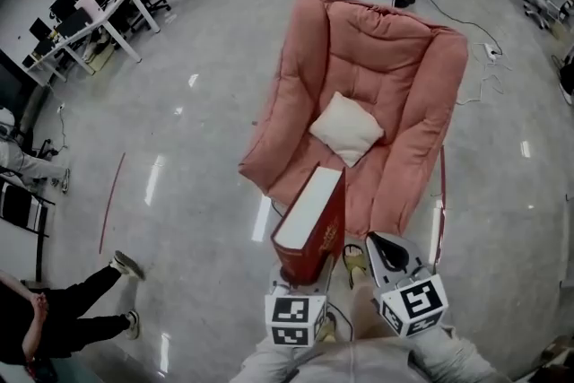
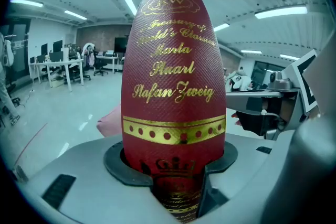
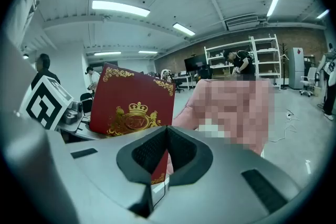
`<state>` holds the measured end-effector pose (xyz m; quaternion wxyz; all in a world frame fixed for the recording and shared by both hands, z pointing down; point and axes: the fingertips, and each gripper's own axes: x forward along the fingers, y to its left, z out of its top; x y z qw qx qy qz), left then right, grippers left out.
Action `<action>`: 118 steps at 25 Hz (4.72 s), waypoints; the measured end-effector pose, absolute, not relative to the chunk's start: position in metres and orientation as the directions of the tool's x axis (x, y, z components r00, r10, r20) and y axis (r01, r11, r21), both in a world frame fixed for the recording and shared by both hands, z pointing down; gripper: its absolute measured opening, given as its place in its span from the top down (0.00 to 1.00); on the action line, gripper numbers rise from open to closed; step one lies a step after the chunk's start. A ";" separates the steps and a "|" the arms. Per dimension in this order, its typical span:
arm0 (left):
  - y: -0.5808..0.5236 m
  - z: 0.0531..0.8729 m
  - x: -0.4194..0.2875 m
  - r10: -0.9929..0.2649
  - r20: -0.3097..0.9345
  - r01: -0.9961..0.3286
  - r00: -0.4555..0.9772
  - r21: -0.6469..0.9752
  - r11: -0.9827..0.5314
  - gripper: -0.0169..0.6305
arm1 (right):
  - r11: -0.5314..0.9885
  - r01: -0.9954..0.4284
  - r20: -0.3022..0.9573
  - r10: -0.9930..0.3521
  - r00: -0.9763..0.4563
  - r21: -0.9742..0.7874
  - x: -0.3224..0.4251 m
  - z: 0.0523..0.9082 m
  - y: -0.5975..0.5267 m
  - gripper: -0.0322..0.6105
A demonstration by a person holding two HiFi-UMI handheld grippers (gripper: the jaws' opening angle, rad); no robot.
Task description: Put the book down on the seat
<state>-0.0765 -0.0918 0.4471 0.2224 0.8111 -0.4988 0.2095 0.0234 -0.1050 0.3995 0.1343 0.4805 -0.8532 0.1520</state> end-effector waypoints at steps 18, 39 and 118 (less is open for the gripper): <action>-0.207 0.558 -0.047 -0.632 0.674 -0.923 0.382 0.256 -0.286 0.60 | 0.487 -0.859 0.491 -0.716 -0.496 -0.159 0.054 0.488 -0.211 0.94; -0.309 0.705 -0.011 -0.530 0.702 -0.869 0.476 0.469 -0.159 0.59 | 0.419 -0.872 0.588 -0.649 -0.484 -0.255 0.075 0.591 -0.261 0.94; -0.084 0.478 -0.102 -0.665 0.612 -0.902 0.427 0.335 -0.271 0.96 | 0.577 -0.804 0.451 -0.685 -0.573 -0.145 -0.016 0.441 -0.076 0.94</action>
